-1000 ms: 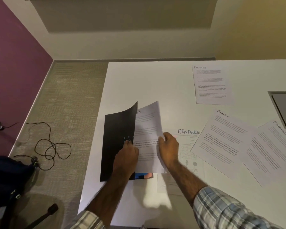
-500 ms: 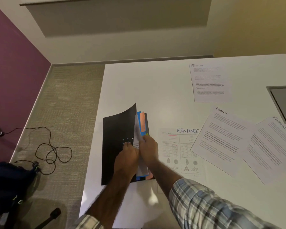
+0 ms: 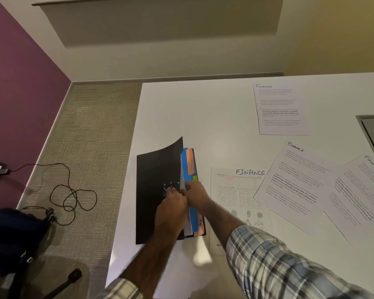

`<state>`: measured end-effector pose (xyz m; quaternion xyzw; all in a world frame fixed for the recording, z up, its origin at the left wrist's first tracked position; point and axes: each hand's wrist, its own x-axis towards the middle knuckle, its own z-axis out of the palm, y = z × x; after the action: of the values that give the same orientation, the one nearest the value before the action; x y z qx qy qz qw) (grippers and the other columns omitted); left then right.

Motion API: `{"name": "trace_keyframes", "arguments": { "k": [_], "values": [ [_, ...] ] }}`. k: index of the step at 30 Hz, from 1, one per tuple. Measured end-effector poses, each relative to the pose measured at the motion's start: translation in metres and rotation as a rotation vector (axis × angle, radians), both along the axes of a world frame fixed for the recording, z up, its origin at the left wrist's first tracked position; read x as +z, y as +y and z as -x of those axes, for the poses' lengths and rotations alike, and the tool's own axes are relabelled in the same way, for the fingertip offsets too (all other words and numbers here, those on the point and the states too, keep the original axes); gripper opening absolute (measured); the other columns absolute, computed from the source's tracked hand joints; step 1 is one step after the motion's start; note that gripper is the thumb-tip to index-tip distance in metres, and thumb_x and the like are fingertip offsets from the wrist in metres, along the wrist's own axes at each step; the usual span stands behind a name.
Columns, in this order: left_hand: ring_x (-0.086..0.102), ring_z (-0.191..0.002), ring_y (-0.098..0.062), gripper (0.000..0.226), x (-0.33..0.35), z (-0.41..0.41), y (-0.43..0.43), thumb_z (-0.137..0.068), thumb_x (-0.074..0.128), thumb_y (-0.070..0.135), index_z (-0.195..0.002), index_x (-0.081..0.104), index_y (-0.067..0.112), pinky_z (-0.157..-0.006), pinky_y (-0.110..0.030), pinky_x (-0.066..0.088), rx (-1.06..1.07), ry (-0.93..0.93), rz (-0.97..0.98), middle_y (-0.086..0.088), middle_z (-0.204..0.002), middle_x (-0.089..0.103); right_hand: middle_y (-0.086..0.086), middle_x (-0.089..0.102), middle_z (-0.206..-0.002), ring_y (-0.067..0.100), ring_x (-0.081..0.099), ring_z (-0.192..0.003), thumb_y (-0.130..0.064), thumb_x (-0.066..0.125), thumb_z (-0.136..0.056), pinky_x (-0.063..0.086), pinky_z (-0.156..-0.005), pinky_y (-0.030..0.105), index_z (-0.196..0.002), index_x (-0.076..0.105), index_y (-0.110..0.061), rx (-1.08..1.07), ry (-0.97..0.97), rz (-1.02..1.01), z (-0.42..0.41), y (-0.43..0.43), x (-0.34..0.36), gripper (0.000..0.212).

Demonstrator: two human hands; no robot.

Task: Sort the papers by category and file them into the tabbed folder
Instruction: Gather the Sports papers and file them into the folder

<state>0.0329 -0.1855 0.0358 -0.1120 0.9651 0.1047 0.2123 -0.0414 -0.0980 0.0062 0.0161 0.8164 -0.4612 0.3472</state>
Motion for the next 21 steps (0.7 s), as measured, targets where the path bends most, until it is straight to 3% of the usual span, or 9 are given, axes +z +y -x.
{"name": "trace_keyframes", "arguments": {
  "k": [4,7,11,15,18,21],
  "values": [
    [0.058,-0.131,-0.028,0.054,-0.009,0.003,0.014,-0.098,0.058,0.045,-0.141,0.05,0.012,-0.095,-0.034,0.058,-0.049,0.009,0.092,-0.013,-0.147,0.051,0.0,0.065,-0.084,0.014,0.064,-0.084,-0.03,0.058,-0.1,0.046,-0.075,0.022,-0.085,0.068,-0.011,-0.062,0.038,-0.053,-0.003,0.016,-0.002,0.027],
    [0.039,-0.146,-0.041,0.06,-0.011,0.005,0.03,-0.098,0.061,0.041,-0.145,0.047,0.005,-0.091,-0.038,0.058,-0.036,-0.032,0.171,-0.021,-0.156,0.042,0.002,0.071,-0.088,0.018,0.069,-0.079,-0.031,0.056,-0.099,0.056,-0.073,0.027,-0.089,0.07,-0.011,-0.115,0.071,-0.1,-0.009,0.037,-0.001,0.027],
    [0.02,-0.153,-0.043,0.073,-0.02,0.006,0.044,-0.102,0.043,0.052,-0.153,0.035,0.0,-0.083,-0.039,0.061,0.143,-0.02,0.144,-0.021,-0.162,0.033,0.01,0.075,-0.084,0.029,0.073,-0.076,-0.02,0.055,-0.097,0.063,-0.074,0.044,-0.088,0.071,-0.008,-0.15,0.079,-0.125,-0.016,0.072,0.006,0.022],
    [0.008,-0.156,-0.041,0.076,-0.031,0.006,0.052,-0.104,0.033,0.055,-0.159,0.022,0.004,-0.105,-0.055,0.048,0.137,-0.038,0.056,-0.017,-0.168,0.018,0.006,0.075,-0.077,0.018,0.073,-0.068,-0.015,0.056,-0.094,0.057,-0.064,0.028,-0.078,0.071,-0.01,-0.128,0.092,-0.184,-0.027,0.112,0.028,0.021],
    [0.017,-0.155,-0.04,0.072,-0.035,0.003,0.05,-0.103,0.037,0.055,-0.157,0.029,0.008,-0.118,-0.061,0.028,0.132,0.059,0.03,-0.017,-0.167,0.023,-0.009,0.068,-0.063,-0.003,0.061,-0.055,-0.019,0.059,-0.09,0.05,-0.065,0.021,-0.056,0.061,-0.028,-0.013,0.108,-0.247,-0.04,0.146,0.035,0.036],
    [0.028,-0.151,-0.039,0.073,-0.034,-0.001,0.054,-0.098,0.051,0.052,-0.155,0.036,0.009,-0.12,-0.058,0.029,0.068,0.191,-0.01,-0.018,-0.164,0.03,-0.024,0.061,-0.056,-0.008,0.057,-0.057,-0.026,0.06,-0.093,0.042,-0.063,0.015,-0.051,0.058,-0.042,0.022,0.107,-0.34,-0.055,0.187,0.033,0.045]
  ]
}}
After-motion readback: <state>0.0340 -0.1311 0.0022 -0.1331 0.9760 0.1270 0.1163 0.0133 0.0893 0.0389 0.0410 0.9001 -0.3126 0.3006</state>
